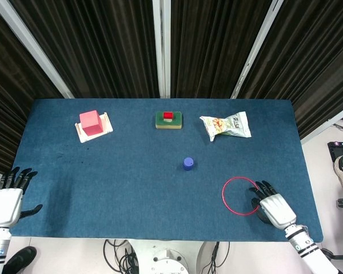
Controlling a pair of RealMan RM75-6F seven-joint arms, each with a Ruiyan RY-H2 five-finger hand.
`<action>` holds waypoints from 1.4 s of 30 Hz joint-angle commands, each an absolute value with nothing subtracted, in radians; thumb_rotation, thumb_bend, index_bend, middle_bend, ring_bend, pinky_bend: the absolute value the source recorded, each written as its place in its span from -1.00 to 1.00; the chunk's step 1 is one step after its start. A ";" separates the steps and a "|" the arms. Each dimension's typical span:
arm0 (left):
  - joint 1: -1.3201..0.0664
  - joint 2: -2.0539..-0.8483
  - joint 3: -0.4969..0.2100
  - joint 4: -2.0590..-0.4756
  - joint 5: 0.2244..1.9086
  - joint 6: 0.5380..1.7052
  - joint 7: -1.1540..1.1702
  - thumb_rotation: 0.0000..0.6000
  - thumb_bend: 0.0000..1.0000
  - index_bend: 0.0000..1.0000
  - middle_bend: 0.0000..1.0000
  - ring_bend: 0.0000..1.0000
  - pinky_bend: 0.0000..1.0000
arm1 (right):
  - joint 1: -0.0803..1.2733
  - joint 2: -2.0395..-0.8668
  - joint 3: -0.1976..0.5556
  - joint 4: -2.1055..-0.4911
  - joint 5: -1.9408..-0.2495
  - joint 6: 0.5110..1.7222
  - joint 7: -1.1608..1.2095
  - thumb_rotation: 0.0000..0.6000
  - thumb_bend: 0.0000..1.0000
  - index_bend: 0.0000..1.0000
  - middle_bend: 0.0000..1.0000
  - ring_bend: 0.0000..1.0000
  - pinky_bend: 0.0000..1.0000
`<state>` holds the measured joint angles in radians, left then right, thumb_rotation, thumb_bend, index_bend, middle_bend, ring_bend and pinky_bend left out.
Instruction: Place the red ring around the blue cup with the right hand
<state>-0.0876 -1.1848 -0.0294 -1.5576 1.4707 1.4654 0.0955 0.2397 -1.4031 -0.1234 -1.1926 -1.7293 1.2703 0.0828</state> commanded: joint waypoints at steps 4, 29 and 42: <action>-0.088 -1.186 -0.029 -1.556 1.472 1.464 0.096 1.00 -0.82 -0.66 -0.79 -1.00 -1.00 | 0.241 -1.405 -0.126 -1.192 -1.724 1.271 0.085 1.00 -0.22 0.23 -0.56 -1.00 -1.00; -0.096 -1.188 -0.034 -1.550 1.474 1.457 0.094 1.00 -0.82 -0.67 -0.79 -1.00 -1.00 | 0.249 -1.373 -0.040 -1.255 -1.707 1.409 0.054 1.00 -0.16 0.58 -0.34 -1.00 -1.00; -0.108 -1.185 -0.040 -1.554 1.483 1.454 0.096 1.00 -0.82 -0.67 -0.79 -1.00 -1.00 | 0.400 -1.353 0.089 -1.331 -1.717 1.372 0.028 1.00 -0.16 0.61 -0.31 -1.00 -1.00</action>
<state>-0.1084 -1.1854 -0.0404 -1.5536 1.4825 1.4544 0.0962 0.3617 -1.3561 0.0663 -1.3132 -1.7187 1.4109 0.0329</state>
